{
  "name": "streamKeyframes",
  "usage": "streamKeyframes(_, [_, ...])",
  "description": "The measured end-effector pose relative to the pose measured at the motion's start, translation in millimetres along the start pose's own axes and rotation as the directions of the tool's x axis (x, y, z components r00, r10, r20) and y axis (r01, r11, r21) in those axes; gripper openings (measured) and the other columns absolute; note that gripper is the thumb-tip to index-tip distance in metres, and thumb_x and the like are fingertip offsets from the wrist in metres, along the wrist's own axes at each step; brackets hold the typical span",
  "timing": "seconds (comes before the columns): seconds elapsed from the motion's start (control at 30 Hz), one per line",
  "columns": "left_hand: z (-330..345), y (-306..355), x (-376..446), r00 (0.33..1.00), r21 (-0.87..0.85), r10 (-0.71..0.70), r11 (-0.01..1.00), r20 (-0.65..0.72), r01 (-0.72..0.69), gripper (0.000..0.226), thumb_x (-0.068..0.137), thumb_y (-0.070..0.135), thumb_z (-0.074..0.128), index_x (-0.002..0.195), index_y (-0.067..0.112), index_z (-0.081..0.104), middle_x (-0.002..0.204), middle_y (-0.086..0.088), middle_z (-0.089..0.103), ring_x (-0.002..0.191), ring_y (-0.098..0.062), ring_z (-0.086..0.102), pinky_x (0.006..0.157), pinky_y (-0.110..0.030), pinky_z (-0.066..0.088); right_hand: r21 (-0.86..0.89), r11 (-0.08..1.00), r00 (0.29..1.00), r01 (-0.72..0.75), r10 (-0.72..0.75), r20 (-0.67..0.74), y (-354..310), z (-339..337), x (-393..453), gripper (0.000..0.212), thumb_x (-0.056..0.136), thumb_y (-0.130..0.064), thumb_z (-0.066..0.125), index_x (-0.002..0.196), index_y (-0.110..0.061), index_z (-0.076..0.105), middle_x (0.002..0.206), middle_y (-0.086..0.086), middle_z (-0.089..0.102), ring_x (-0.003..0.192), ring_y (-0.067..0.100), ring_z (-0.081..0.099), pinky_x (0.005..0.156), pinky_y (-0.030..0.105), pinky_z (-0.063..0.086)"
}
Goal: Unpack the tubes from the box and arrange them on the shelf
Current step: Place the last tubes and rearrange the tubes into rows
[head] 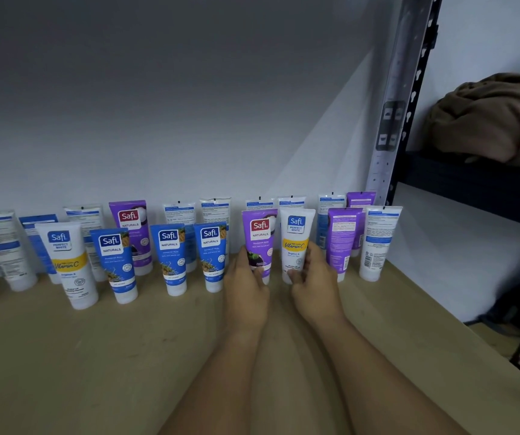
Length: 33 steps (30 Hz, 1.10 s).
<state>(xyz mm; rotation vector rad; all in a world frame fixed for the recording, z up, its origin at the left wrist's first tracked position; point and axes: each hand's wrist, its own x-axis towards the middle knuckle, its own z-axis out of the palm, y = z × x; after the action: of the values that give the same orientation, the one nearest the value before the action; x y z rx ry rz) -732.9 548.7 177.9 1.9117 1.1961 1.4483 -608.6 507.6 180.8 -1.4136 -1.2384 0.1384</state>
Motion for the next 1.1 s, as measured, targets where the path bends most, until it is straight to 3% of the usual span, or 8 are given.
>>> streamKeyframes(0.1, [-1, 0, 0, 1.000, -0.009, -0.003, 1.000, -0.001, 0.003, 0.042, 0.089, 0.003, 0.064, 0.130, 0.012, 0.056, 0.118, -0.005, 0.066, 0.111, -0.018, 0.061, 0.087, -0.027, 0.051, 0.016, 1.000, 0.999, -0.002, 0.001, 0.042, -2, -2, -1, 0.058, 0.085, 0.001, 0.064, 0.135, -0.021, 0.044, 0.121, -0.012, 0.055, 0.111, 0.001, 0.053, 0.084, 0.005, 0.040])
streamKeyframes(0.27, [-1, 3, 0, 1.000, -0.018, -0.013, 1.000, -0.021, 0.013, 0.037, 0.089, 0.005, 0.062, 0.125, 0.015, 0.059, 0.113, -0.002, 0.067, 0.106, -0.016, 0.062, 0.083, -0.023, 0.049, 0.026, 0.999, 0.998, -0.028, 0.026, 0.055, -3, -2, 0, 0.063, 0.083, 0.000, 0.067, 0.136, -0.025, 0.043, 0.122, -0.017, 0.053, 0.110, -0.005, 0.050, 0.084, 0.002, 0.038])
streamKeyframes(0.43, [-2, 4, -3, 0.999, 0.003, -0.032, 0.999, -0.025, 0.032, 0.034, 0.088, 0.009, 0.062, 0.120, 0.017, 0.059, 0.111, 0.000, 0.068, 0.102, -0.015, 0.063, 0.079, -0.023, 0.049, 0.000, 0.999, 0.999, -0.054, 0.054, -0.007, 0, -1, 0, 0.065, 0.079, -0.002, 0.071, 0.135, -0.022, 0.046, 0.126, -0.005, 0.059, 0.115, 0.006, 0.056, 0.092, 0.021, 0.048])
streamKeyframes(0.63, [-13, 16, -21, 0.993, 0.119, -0.060, 0.990, -0.098, 0.072, 0.031, 0.085, 0.004, 0.060, 0.115, 0.013, 0.061, 0.108, -0.003, 0.068, 0.101, -0.021, 0.063, 0.073, -0.020, 0.040, -0.074, 0.990, 0.992, -0.122, 0.118, -0.050, -8, -14, -12, 0.048, 0.078, -0.001, 0.068, 0.123, -0.014, 0.058, 0.107, 0.001, 0.068, 0.098, 0.014, 0.065, 0.087, 0.030, 0.055])
streamKeyframes(0.73, [-15, 25, -35, 0.992, 0.139, -0.073, 0.986, -0.103, 0.087, 0.024, 0.086, 0.004, 0.059, 0.109, 0.008, 0.062, 0.100, -0.009, 0.069, 0.093, -0.027, 0.064, 0.072, -0.029, 0.047, -0.085, 0.978, 0.980, -0.193, 0.188, -0.062, -7, -29, -18, 0.042, 0.077, 0.002, 0.065, 0.117, -0.011, 0.061, 0.097, 0.001, 0.067, 0.088, 0.012, 0.063, 0.083, 0.025, 0.053])
streamKeyframes(0.87, [0, 45, -49, 0.995, 0.097, -0.049, 0.994, 0.086, 0.041, 0.024, 0.083, 0.002, 0.059, 0.104, 0.009, 0.067, 0.093, -0.003, 0.072, 0.087, -0.020, 0.067, 0.078, -0.022, 0.047, -0.113, 0.961, 0.964, -0.254, 0.242, -0.111, -1, -61, -24, 0.030, 0.076, 0.005, 0.061, 0.099, -0.014, 0.064, 0.084, -0.001, 0.066, 0.078, 0.014, 0.062, 0.074, 0.020, 0.048])
streamKeyframes(0.97, [25, 58, -53, 0.973, 0.058, -0.004, 0.998, 0.232, -0.010, 0.027, 0.081, 0.003, 0.059, 0.106, 0.014, 0.064, 0.088, 0.002, 0.067, 0.084, -0.015, 0.065, 0.083, -0.034, 0.054, -0.144, 0.949, 0.945, -0.282, 0.249, -0.212, 12, -89, -21, 0.028, 0.073, 0.006, 0.060, 0.093, -0.014, 0.062, 0.080, 0.001, 0.066, 0.076, 0.019, 0.063, 0.072, 0.025, 0.049])
streamKeyframes(1.1, [58, 75, -50, 0.976, 0.078, 0.034, 0.996, 0.214, -0.052, 0.044, 0.082, 0.004, 0.059, 0.125, 0.010, 0.057, 0.114, -0.008, 0.064, 0.108, -0.025, 0.060, 0.091, -0.026, 0.046, -0.113, 0.949, 0.917, -0.295, 0.249, -0.311, 30, -111, -9, 0.039, 0.074, 0.001, 0.067, 0.110, -0.013, 0.058, 0.097, 0.003, 0.064, 0.089, 0.021, 0.063, 0.077, 0.027, 0.049])
